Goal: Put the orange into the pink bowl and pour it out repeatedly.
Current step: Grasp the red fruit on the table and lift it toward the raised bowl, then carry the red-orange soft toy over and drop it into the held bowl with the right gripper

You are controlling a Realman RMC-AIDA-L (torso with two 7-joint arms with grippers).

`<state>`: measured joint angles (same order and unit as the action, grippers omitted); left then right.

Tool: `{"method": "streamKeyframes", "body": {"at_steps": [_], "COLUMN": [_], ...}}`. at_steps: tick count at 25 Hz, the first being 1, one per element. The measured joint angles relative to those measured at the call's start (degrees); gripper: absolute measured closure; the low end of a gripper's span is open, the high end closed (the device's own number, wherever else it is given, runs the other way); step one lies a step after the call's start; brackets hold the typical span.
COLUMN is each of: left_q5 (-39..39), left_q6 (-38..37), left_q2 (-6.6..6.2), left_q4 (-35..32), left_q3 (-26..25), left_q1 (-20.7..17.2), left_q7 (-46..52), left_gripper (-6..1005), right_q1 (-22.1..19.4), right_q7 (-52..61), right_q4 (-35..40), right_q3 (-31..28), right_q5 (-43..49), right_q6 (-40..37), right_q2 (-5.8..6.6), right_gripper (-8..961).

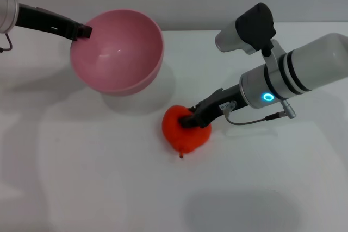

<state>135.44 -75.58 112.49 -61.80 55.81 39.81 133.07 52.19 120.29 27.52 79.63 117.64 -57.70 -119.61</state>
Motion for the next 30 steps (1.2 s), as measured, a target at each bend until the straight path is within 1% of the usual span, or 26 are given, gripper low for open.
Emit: {"method": "streamKeyframes", "body": {"at_steps": [4, 7, 9, 10, 11, 14, 17, 18, 20, 23, 25, 27, 29, 30], "left_q5": [0.0, 0.0, 0.0, 0.0, 0.0, 0.0, 0.0, 0.0, 0.0, 0.0, 0.0, 0.0, 0.0, 0.0], "left_q6": [0.1, 0.1, 0.3, 0.3, 0.3, 0.3, 0.3, 0.3, 0.3, 0.0, -0.2, -0.2, -0.2, -0.1], "left_q2": [0.01, 0.01, 0.00, -0.03, -0.03, -0.28, -0.44, -0.49, -0.55, -0.54, -0.20, 0.31, 0.79, 1.38], "left_q4": [0.0, 0.0, 0.0, 0.0, 0.0, 0.0, 0.0, 0.0, 0.0, 0.0, 0.0, -0.1, -0.1, -0.1], "left_q3": [0.0, 0.0, 0.0, 0.0, 0.0, 0.0, 0.0, 0.0, 0.0, 0.0, 0.4, 1.5, 2.6, 3.3], "left_q1": [-0.1, -0.1, -0.1, -0.1, -0.1, -0.1, -0.1, -0.1, -0.1, -0.1, -0.1, -0.1, -0.1, -0.1], "left_q7": [0.0, 0.0, -0.1, -0.1, -0.1, -0.1, -0.2, -0.2, -0.2, -0.4, -0.5, -0.6, -0.6, -0.6], "left_gripper": [958, 958, 958, 958, 958, 958, 958, 958, 958, 958, 958, 958, 958, 958], "right_q1": [-0.2, -1.1, -3.0, -5.6, -5.6, -10.4, -14.5, -15.8, -18.1, -21.4, -23.4, -24.5, -24.6, -24.5], "right_q7": [0.0, 0.0, 0.3, 0.7, 0.7, 3.5, 6.5, 7.3, 9.2, 11.7, 12.2, 12.2, 12.3, 12.3], "right_q4": [0.6, 2.0, 4.9, 9.4, 9.4, 17.7, 25.4, 28.2, 33.2, 39.8, 44.4, 48.9, 52.6, 54.1], "right_q3": [0.5, 0.5, 0.4, 0.2, 0.2, -0.1, -2.8, -4.3, -6.8, -8.1, -8.1, -8.0, -7.6, -7.4], "right_q5": [-0.5, -1.3, -1.4, -1.3, -1.3, -0.4, 2.2, 3.4, 5.5, 5.9, 5.1, 4.8, 4.4, 4.1], "right_q6": [0.1, 0.1, -0.2, -0.3, -0.3, -0.2, 0.0, 0.0, 0.5, 3.3, 4.9, 5.4, 5.3, 5.1], "right_q2": [-0.01, 0.09, 0.20, 0.40, 0.40, 1.03, 1.46, 1.38, 1.02, 0.75, 0.57, 0.37, 0.30, 0.28], "right_gripper": [713, 818, 827, 831, 835, 849, 862, 866, 905, 905, 905, 905, 905, 905]}}
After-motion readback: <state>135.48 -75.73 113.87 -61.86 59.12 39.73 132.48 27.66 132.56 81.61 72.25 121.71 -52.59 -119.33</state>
